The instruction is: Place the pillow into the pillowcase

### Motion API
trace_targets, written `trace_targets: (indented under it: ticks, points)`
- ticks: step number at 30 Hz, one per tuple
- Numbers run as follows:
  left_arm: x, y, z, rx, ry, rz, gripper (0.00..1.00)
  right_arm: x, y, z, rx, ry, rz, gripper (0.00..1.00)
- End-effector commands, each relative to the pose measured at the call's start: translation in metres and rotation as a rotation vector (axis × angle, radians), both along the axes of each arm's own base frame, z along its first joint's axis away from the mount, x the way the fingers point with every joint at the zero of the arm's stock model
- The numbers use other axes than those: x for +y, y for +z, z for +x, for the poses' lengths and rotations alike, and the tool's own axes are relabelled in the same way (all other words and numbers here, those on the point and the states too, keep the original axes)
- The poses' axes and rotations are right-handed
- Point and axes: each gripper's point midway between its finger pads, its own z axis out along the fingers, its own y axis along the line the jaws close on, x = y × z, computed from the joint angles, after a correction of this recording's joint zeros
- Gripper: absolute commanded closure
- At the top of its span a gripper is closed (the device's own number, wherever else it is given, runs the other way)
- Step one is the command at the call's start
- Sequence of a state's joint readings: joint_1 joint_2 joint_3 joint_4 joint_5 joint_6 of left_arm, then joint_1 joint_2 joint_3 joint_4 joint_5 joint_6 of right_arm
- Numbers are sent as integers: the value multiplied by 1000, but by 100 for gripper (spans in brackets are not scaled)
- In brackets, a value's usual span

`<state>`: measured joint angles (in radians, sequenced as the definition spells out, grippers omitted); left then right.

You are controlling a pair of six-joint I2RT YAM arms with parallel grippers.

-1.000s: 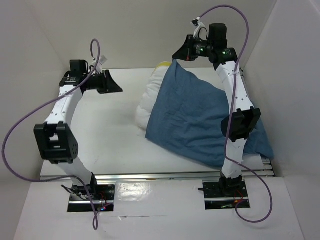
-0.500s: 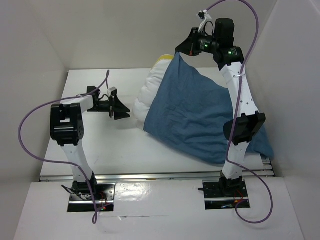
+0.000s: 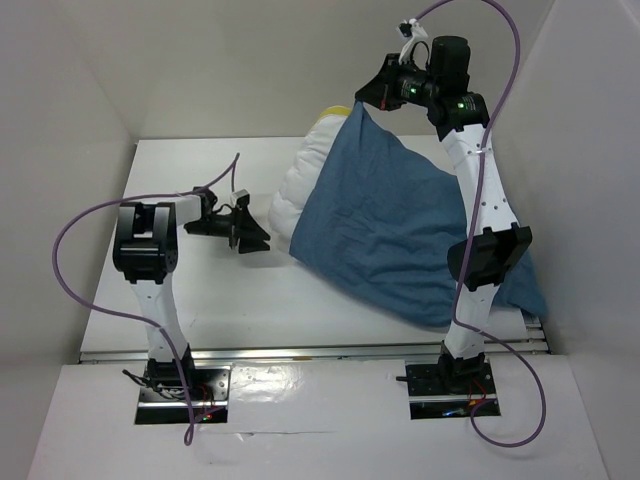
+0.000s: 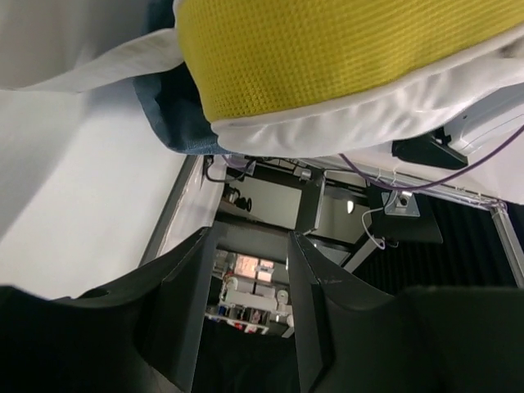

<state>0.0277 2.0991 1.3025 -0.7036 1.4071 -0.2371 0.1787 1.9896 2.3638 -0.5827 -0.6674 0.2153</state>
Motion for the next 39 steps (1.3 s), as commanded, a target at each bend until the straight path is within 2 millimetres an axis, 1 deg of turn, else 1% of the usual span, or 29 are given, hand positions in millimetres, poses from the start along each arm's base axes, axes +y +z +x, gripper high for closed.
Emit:
trace_targets:
  ticks: [1, 2, 4, 5, 6, 8, 9, 10, 11, 12, 13, 14, 15, 16, 18, 19, 20, 21, 22, 23, 24, 25, 26, 27, 28, 29, 31, 36, 39]
  points:
    - [-17, 0, -10, -8, -60, -35, 46, -10, 102, -34, -299, -8, 48, 100]
    - [-20, 6, -7, -28, -69, -50, 46, -10, 102, -34, -299, -8, 48, 100]
    - [-32, 2, -10, -2, -101, -73, 46, -10, 111, -44, -319, 1, 51, 100]
    - [-36, 6, -8, -3, -110, -93, 46, -10, 107, -42, -310, 1, 50, 100]
    - [-39, 8, -10, -2, -120, -103, 46, -11, 114, -46, -328, 1, 53, 100]
    - [-47, 4, -13, 3, -144, -113, 46, -11, 114, -46, -328, 1, 53, 100]
    - [-47, 7, -11, -6, -143, -124, 46, -12, 122, -52, -348, 1, 56, 100]
    - [-52, 7, -14, -5, -157, -124, 46, -13, 122, -51, -348, -8, 56, 100]
    - [-55, 5, -15, 6, -165, -133, 46, -14, 128, -54, -366, -8, 59, 100]
    - [-55, 7, -15, 7, -163, -145, 46, -14, 128, -54, -366, -8, 59, 100]
    - [-55, 3, -14, 10, -163, -145, 46, -14, 132, -58, -375, -8, 61, 100]
    - [-55, 5, -12, -2, -164, -146, 46, -14, 132, -58, -375, -8, 61, 100]
    - [-55, 2, -12, 1, -163, -156, 46, -15, 136, -62, -384, -8, 63, 100]
    - [-56, 7, -9, -22, -163, -170, 46, -15, 136, -62, -384, -8, 63, 100]
    - [-56, 7, -7, -19, -160, -179, 45, -16, 144, -70, -402, -8, 66, 100]
    - [-56, 4, -6, -18, -160, -178, 45, -16, 140, -68, -390, -8, 64, 100]
    - [-53, 1, -3, -13, -148, -190, 45, -17, 142, -72, -393, -8, 64, 100]
    - [-53, 5, -2, -11, -146, -201, 45, -17, 146, -76, -404, -8, 66, 100]
    - [-53, 1, -2, -8, -145, -200, 45, -17, 141, -74, -390, -8, 64, 100]
    - [-50, -3, 1, 1, -133, -200, 45, -18, 146, -79, -402, -8, 66, 100]
    - [-50, 3, 5, -21, -133, -210, 44, -18, 144, -82, -390, -8, 64, 100]
    - [-46, 3, 8, -27, -119, -220, 44, -18, 139, -80, -378, -8, 62, 100]
    - [-46, 4, 9, -38, -119, -220, 44, -19, 143, -84, -387, -8, 63, 100]
    - [-42, 8, 13, -39, -105, -229, 44, -18, 139, -82, -377, -8, 61, 100]
    - [-42, 7, 13, -53, -105, -229, 44, -19, 143, -86, -385, -8, 63, 100]
    - [-39, 9, 15, -54, -92, -238, 42, -19, 138, -84, -368, -8, 60, 100]
    - [-35, 9, 17, -57, -80, -238, 42, -19, 138, -84, -367, -8, 60, 100]
    - [-18, 16, 25, -74, -28, -254, 41, -18, 137, -85, -367, 1, 60, 100]
    - [-18, 18, 26, -74, -25, -262, 41, -16, 132, -81, -351, 10, 65, 100]
